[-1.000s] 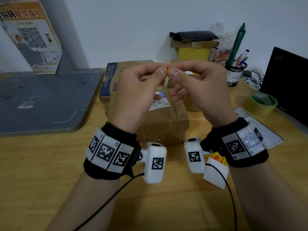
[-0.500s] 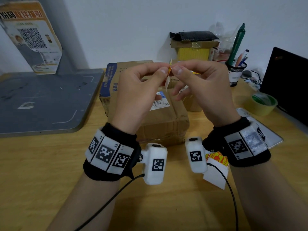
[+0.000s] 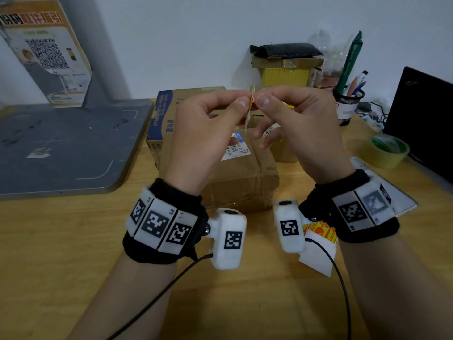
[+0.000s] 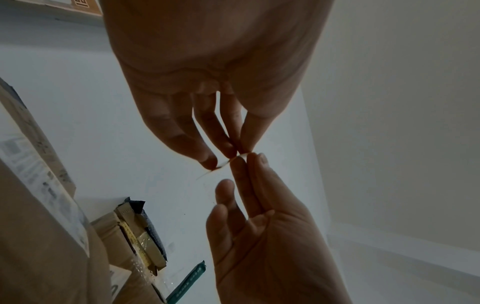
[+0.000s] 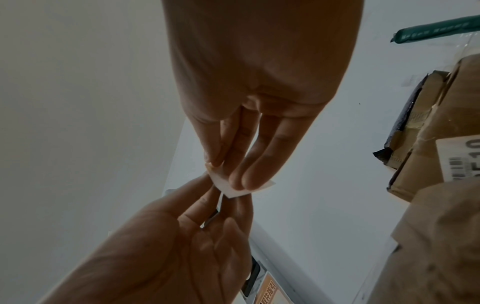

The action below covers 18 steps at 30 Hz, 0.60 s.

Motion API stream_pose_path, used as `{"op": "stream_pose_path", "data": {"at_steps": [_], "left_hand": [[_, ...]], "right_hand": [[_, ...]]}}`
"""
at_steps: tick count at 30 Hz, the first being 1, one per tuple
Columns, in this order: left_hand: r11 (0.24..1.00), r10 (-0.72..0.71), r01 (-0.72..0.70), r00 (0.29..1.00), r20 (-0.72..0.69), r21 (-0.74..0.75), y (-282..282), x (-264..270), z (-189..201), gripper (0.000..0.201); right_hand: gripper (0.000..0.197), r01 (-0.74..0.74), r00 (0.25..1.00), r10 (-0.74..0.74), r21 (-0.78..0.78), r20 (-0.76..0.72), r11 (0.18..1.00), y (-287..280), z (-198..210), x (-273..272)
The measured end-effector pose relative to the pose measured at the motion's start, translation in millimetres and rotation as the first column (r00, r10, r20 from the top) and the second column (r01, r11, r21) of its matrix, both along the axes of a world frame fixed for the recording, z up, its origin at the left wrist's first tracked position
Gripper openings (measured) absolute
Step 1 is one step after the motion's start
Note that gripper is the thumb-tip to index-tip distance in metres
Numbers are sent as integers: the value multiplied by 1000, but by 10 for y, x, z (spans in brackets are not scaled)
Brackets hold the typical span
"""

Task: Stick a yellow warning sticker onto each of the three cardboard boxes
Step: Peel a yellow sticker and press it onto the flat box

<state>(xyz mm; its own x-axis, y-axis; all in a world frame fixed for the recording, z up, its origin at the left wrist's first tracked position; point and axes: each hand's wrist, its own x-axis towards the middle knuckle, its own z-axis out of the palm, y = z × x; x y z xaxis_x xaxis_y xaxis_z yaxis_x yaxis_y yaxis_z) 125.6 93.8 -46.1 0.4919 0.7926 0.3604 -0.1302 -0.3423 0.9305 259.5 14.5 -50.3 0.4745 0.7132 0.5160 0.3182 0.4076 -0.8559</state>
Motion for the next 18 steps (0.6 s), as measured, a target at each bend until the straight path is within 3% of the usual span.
{"op": "stream_pose_path", "data": {"at_steps": [18], "left_hand": [[998, 27, -26, 999, -23, 50, -10, 17, -9, 13]], "right_hand": [[10, 8, 1000, -8, -24, -24, 1000, 4, -21, 14]]}}
